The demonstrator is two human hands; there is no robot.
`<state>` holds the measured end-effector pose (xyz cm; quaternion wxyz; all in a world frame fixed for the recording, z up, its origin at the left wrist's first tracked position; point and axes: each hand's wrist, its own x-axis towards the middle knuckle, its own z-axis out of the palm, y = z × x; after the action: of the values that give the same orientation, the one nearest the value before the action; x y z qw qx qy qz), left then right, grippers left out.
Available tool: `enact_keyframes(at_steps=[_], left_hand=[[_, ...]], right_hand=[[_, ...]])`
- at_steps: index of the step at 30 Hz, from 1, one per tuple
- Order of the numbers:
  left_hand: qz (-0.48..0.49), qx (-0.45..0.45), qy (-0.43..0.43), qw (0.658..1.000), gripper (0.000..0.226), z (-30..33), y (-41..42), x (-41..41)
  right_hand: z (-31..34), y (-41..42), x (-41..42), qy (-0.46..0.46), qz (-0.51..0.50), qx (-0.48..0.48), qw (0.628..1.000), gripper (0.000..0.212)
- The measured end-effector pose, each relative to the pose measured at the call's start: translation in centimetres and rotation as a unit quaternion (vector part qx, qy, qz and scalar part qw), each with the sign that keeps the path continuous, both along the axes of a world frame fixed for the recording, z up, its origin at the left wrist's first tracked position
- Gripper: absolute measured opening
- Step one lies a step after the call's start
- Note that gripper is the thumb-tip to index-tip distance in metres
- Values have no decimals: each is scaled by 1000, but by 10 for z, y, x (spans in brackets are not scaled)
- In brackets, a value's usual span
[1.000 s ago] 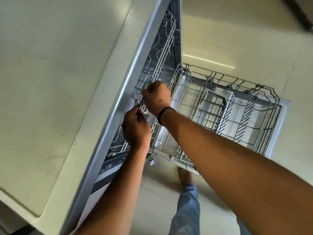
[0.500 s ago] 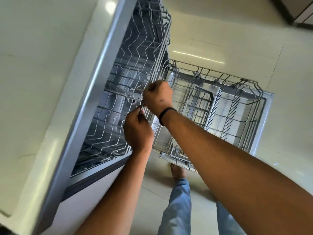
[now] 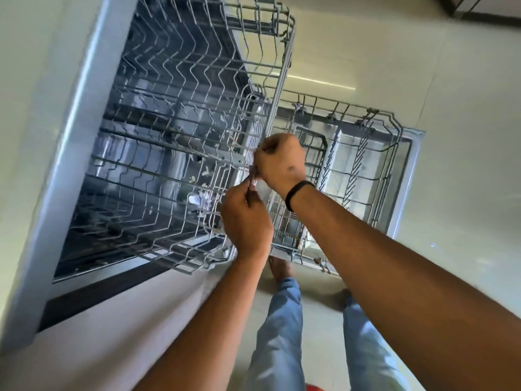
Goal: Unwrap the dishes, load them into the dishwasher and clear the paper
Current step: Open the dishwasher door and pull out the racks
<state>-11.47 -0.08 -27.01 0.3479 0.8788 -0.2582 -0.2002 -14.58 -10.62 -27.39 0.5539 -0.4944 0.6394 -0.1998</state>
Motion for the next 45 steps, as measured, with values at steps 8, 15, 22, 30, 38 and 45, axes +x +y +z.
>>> enact_keyframes(at_steps=[8, 15, 22, 30, 38, 45], left_hand=[[-31, -21, 38, 999, 26, -4, 2, -39], [-21, -21, 40, 999, 21, -10, 1, -45], [-37, -35, 26, 998, 20, -6, 3, -64], [-40, -37, 34, 998, 24, -5, 6, -85], [-88, -42, 72, 993, 26, -4, 17, -146], [-141, -23, 96, 985, 24, -6, 24, -200]], right_hand=[[4, 3, -48, -26, -19, 18, 999, 21], [10, 0, -54, -22, 2, 6, 1000, 15], [1, 1, -69, -30, -15, 5, 999, 14], [3, 1, -88, -13, -15, -2, 1000, 4], [-7, 14, -149, 37, -60, -64, 995, 28], [-11, 20, -209, 61, -118, -58, 989, 29]])
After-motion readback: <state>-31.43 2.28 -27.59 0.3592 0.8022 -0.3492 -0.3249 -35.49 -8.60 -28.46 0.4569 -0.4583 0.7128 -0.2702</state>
